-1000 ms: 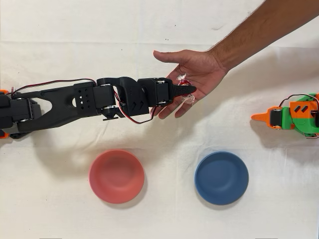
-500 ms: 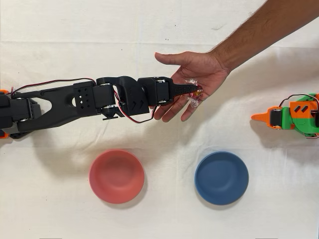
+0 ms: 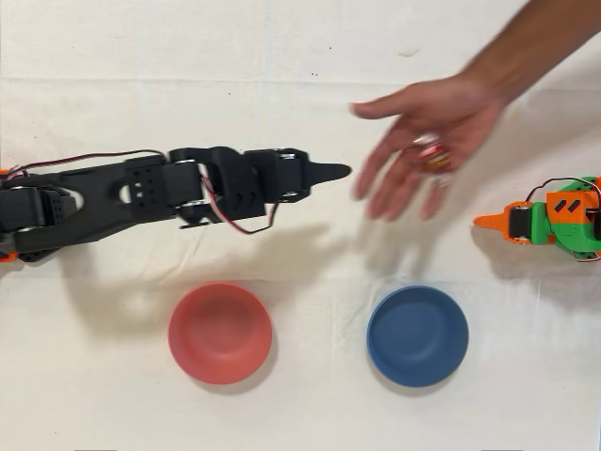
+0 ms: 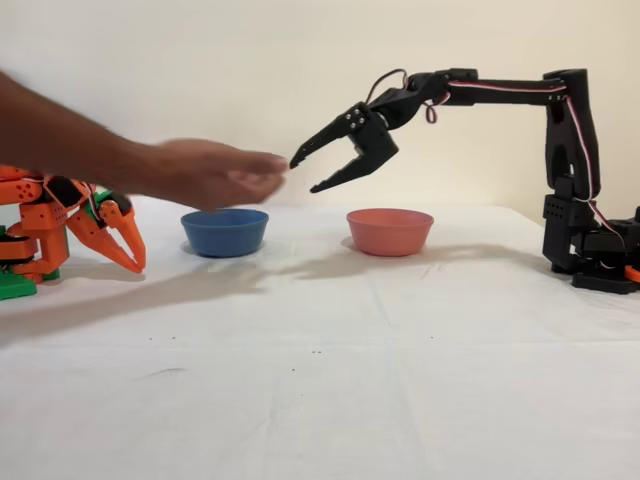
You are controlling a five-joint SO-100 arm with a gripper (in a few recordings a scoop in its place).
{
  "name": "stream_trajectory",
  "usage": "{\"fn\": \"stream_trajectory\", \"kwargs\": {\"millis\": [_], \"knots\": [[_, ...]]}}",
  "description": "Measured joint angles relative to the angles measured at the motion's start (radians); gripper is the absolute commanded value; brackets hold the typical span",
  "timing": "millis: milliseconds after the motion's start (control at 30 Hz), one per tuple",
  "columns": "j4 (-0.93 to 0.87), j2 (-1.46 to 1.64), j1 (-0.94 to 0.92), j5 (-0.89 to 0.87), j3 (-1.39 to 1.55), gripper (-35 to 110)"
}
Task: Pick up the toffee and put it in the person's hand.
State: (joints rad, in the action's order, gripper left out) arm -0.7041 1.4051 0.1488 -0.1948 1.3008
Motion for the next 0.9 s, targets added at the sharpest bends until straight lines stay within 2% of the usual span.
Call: {"fn": "stream_trajectory", "kwargs": {"millis": [300,900], "knots": [[-0.032,0.327,-0.012,0.006,0.324,0],[-0.107,1.028,-0.121,0.054,0.976,2]]}}
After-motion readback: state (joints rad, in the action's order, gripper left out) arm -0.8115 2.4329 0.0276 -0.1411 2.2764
